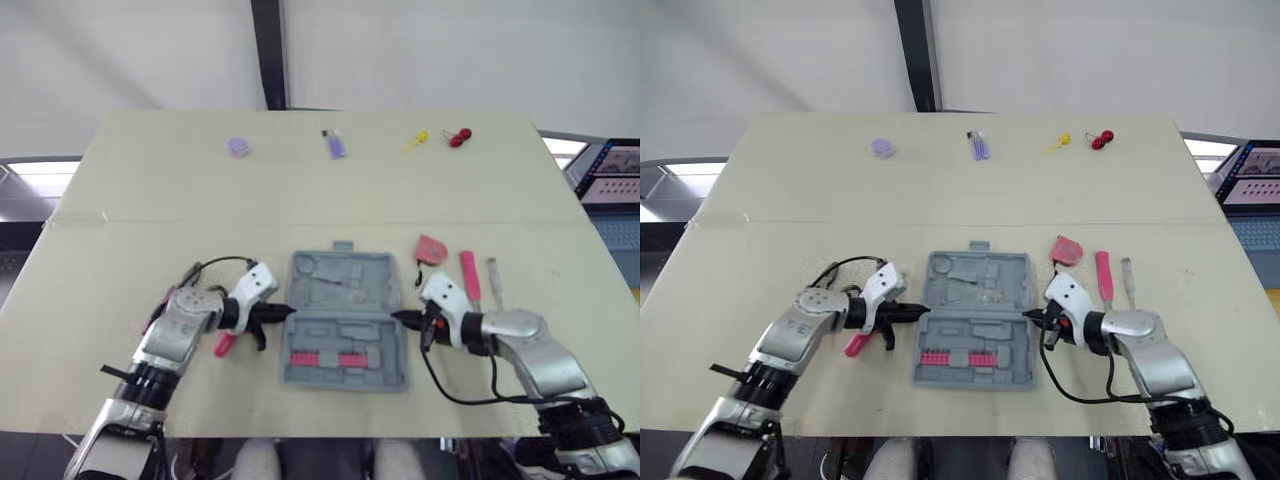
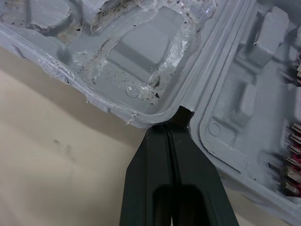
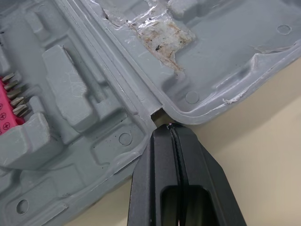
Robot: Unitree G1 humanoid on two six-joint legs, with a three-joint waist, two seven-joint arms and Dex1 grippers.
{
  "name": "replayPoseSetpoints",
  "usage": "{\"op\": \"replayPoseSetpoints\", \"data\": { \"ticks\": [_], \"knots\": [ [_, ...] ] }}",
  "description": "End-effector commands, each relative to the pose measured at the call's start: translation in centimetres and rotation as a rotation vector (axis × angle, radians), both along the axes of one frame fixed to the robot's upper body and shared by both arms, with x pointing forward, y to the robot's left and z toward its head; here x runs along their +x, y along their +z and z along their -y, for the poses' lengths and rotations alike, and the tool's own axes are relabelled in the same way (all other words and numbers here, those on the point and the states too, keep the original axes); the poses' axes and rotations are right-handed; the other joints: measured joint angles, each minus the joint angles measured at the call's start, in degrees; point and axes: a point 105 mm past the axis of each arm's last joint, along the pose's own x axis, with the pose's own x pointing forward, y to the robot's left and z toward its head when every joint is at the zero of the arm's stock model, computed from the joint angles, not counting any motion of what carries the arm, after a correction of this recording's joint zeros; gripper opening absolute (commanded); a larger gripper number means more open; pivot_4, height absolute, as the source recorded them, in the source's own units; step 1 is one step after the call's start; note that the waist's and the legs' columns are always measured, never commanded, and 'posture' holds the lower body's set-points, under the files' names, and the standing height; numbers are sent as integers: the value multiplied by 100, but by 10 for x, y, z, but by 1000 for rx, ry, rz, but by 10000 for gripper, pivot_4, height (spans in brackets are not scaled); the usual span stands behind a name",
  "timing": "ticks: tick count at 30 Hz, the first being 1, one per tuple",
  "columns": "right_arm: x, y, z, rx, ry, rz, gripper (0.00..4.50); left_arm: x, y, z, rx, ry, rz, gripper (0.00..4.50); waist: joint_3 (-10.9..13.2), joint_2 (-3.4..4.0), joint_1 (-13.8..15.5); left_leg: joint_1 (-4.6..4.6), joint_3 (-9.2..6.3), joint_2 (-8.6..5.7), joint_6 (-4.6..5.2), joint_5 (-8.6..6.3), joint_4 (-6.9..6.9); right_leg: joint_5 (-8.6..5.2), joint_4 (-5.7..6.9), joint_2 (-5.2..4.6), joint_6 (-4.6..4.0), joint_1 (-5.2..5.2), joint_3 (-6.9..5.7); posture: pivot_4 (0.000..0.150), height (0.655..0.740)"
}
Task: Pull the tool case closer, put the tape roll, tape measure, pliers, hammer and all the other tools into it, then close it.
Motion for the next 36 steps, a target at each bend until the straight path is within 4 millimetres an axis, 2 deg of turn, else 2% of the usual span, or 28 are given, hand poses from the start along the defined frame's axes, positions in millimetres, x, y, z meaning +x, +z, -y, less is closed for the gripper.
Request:
{"op": "replayPoseSetpoints", "data": {
  "ticks": [1,11,17,30,36],
  "knots": [
    [-13,8,-10,35,61,-8,301,-16,-1,8,-7,-69,-26,0,0,0,1,0,0,0,0,0,0,0,0,0,0,0,1,1500,7400],
    [-46,1,-7,36,90,-114,301,-54,-13,-1,27,-138,-111,0,0,0,17,0,0,0,2,-1,-4,0,-5,0,0,0,3,1500,7400],
    [-55,-3,-5,34,95,-156,301,-74,-20,-8,59,-166,-160,0,0,-1,32,-1,0,0,3,-2,-8,0,-14,0,0,0,4,1500,7400],
    [-70,-7,-5,22,131,-222,301,-88,-25,-14,76,-164,-192,0,-1,-1,162,-1,4,0,6,-7,-6,0,-28,0,-1,1,7,1500,7400],
    [-76,-8,-6,22,142,-245,301,-90,-24,-8,59,-173,-187,0,-1,-2,167,-2,5,0,9,-9,-6,0,-31,0,-1,2,7,1500,7400]
  ]
}}
